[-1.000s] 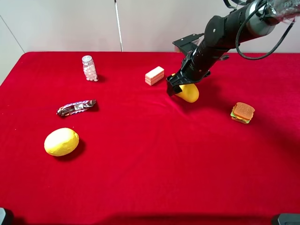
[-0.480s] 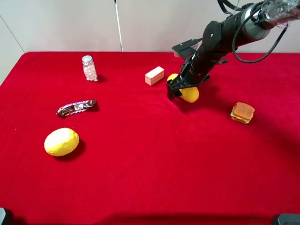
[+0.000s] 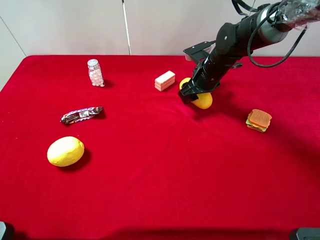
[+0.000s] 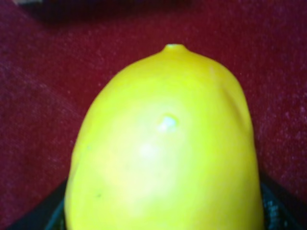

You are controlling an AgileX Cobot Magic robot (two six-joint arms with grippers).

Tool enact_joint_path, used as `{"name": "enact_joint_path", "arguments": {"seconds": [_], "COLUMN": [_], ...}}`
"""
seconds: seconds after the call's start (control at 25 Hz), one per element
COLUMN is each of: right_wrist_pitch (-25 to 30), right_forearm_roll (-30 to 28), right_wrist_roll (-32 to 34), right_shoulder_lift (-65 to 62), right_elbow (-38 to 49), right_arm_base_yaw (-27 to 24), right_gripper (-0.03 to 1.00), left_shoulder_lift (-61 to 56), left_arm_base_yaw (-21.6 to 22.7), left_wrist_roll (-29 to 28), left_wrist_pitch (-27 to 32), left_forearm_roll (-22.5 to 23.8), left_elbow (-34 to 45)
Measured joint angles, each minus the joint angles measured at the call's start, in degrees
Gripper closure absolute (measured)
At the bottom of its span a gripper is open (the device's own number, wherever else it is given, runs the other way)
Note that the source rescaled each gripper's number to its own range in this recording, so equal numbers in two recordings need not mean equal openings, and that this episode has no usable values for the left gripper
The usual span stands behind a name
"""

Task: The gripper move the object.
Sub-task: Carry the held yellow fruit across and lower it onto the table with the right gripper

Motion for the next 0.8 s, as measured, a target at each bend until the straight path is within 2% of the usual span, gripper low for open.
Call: {"name": "enact_joint_path", "arguments": {"seconds": [0.32,0.8], "right_wrist_pitch": [0.37,5.55], "right_forearm_roll": [0.0,0.29], "right_wrist_roll": [0.09,0.34], "right_shoulder_lift": [0.0,-5.88], "right_elbow": [0.0,0.0], "right_arm_base_yaw": [0.0,0.0], "right_gripper": [0.96,0.96], "left_shoulder_lift": [0.0,0.0], "left_arm_base_yaw": [0.0,0.0], "left_wrist_roll": [0.0,0.0], "left_wrist_pitch": [0.0,0.0], "left_forearm_roll": [0.0,0.0], "left_elbow": [0.0,0.0]}}
